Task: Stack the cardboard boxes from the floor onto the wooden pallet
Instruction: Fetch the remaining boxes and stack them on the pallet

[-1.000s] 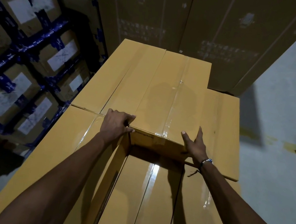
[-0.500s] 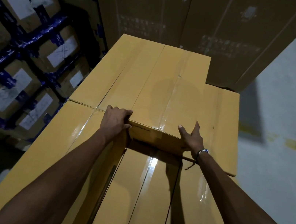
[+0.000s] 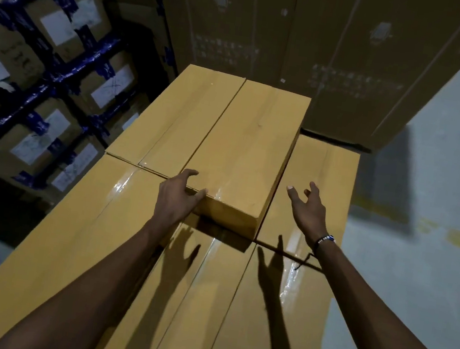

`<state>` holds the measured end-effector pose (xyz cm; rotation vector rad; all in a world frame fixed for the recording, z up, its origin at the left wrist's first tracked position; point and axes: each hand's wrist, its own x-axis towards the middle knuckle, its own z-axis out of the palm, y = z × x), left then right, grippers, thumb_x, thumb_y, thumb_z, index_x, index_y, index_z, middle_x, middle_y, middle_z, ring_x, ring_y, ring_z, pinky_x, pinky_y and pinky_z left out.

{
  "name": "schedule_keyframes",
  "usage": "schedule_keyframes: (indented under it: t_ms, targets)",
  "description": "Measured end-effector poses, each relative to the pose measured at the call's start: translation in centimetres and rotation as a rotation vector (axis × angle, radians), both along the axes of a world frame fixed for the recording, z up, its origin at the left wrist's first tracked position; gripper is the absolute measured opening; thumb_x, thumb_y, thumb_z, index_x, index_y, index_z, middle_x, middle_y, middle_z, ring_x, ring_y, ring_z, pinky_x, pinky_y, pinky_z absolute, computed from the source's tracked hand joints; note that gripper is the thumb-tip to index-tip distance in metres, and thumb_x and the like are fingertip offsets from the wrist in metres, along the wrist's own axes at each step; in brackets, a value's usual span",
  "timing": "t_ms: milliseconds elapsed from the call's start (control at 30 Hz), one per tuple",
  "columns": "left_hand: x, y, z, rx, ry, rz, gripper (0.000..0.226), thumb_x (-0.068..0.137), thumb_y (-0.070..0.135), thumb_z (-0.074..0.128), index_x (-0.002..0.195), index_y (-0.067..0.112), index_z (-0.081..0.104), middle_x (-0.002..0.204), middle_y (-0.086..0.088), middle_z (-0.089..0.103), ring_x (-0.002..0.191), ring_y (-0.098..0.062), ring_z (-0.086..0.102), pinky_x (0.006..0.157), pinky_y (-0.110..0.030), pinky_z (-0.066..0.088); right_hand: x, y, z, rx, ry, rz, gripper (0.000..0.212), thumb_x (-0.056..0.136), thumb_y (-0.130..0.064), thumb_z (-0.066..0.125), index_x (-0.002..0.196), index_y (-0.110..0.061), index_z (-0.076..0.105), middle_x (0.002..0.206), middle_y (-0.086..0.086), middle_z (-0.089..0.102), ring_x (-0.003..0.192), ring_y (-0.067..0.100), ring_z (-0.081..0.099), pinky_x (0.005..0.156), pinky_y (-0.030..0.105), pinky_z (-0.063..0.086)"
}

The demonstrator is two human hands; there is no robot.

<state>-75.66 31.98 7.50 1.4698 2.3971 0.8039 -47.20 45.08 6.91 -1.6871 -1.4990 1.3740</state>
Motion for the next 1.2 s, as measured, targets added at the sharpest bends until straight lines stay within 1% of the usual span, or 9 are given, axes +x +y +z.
schedule_keyframes:
  t_ms: [67,200,367,467,633,800,933,1067,1200]
  targets:
    - [2.6,-0.2,1.5,0.018,-0.099,0.076,0.053,0.091,0.045,0.077,0.135,0.02,0.063,0.111,-0.009,0.075,0.098,-0.028,0.069,0.098,-0.043,0.055,1.5,1.8,1.7,0.027,0.015,0.058,0.081,0.098,-0.056,0.059,0.162,-0.021,0.024,0.161,0.008,0.04,0.145,0.031,0.042,0.116,0.045,0.038]
    - [7.6,-0.4,4.2,0.045,-0.161,0.202,0.046,0.09,0.055,0.073,0.129,0.032,0.064,0.131,0.002,0.069,0.126,-0.02,0.061,0.101,-0.043,0.055,4.3,5.0,5.1,0.062,0.048,0.19,0.077,0.097,-0.06,0.057,0.16,-0.024,0.03,0.161,0.006,0.041,0.144,0.028,0.043,0.115,0.047,0.04]
    - [14.4,-0.1,8.3,0.226,-0.223,0.314,0.031,0.093,0.04,0.076,0.12,0.024,0.07,0.126,0.006,0.071,0.121,-0.01,0.062,0.099,-0.041,0.056,9.4,6.7,9.5,0.105,0.068,0.311,0.07,0.098,-0.057,0.058,0.157,-0.024,0.037,0.16,0.005,0.042,0.139,0.028,0.048,0.105,0.038,0.042]
    - [18.0,-1.0,10.8,0.261,-0.24,0.321,0.029,0.094,0.038,0.075,0.118,0.023,0.071,0.124,0.005,0.072,0.119,-0.01,0.063,0.098,-0.04,0.056,12.8,6.6,12.0,0.137,0.077,0.323,0.064,0.099,-0.054,0.058,0.154,-0.024,0.043,0.157,0.004,0.046,0.136,0.026,0.05,0.1,0.035,0.041]
    - [23.2,-5.1,14.1,0.303,-0.237,0.304,0.026,0.095,0.036,0.075,0.118,0.025,0.071,0.12,0.009,0.073,0.114,-0.007,0.066,0.096,-0.039,0.058,18.7,3.6,14.9,0.135,0.145,0.319,0.062,0.097,-0.058,0.06,0.15,-0.03,0.046,0.155,-0.001,0.048,0.136,0.024,0.052,0.11,0.054,0.046]
    - [29.4,-11.2,15.7,0.334,-0.24,0.265,0.023,0.096,0.033,0.073,0.118,0.025,0.072,0.117,0.013,0.072,0.112,0.0,0.065,0.095,-0.034,0.057,26.2,-2.7,16.3,0.157,0.178,0.295,0.062,0.097,-0.055,0.061,0.151,-0.028,0.046,0.154,0.0,0.049,0.135,0.022,0.051,0.11,0.053,0.046]
    - [36.2,-15.3,16.1,0.356,-0.254,0.212,0.022,0.096,0.034,0.073,0.116,0.025,0.073,0.111,0.013,0.072,0.107,0.004,0.063,0.082,-0.022,0.048,34.0,-8.9,16.8,0.187,0.177,0.203,0.063,0.094,-0.056,0.065,0.148,-0.026,0.051,0.147,0.0,0.056,0.129,0.018,0.056,0.107,0.052,0.05]
    - [43.6,-17.2,16.5,0.37,-0.318,0.128,0.016,0.097,0.033,0.074,0.111,0.028,0.074,0.106,0.018,0.072,0.102,0.009,0.063,0.078,-0.016,0.045,43.3,-14.5,17.2,0.173,0.162,0.06,0.058,0.093,-0.055,0.068,0.143,-0.029,0.056,0.134,-0.009,0.062,0.123,0.014,0.06,0.106,0.051,0.051]
    - [51.9,-16.7,17.4,0.376,-0.44,-0.017,0.011,0.098,0.027,0.073,0.108,0.026,0.075,0.105,0.014,0.074,0.102,0.004,0.065,0.08,-0.025,0.051,53.4,-18.3,17.5,0.19,0.129,-0.099,0.059,0.09,-0.057,0.069,0.139,-0.026,0.059,0.136,-0.006,0.064,0.123,0.011,0.061,0.105,0.05,0.052]
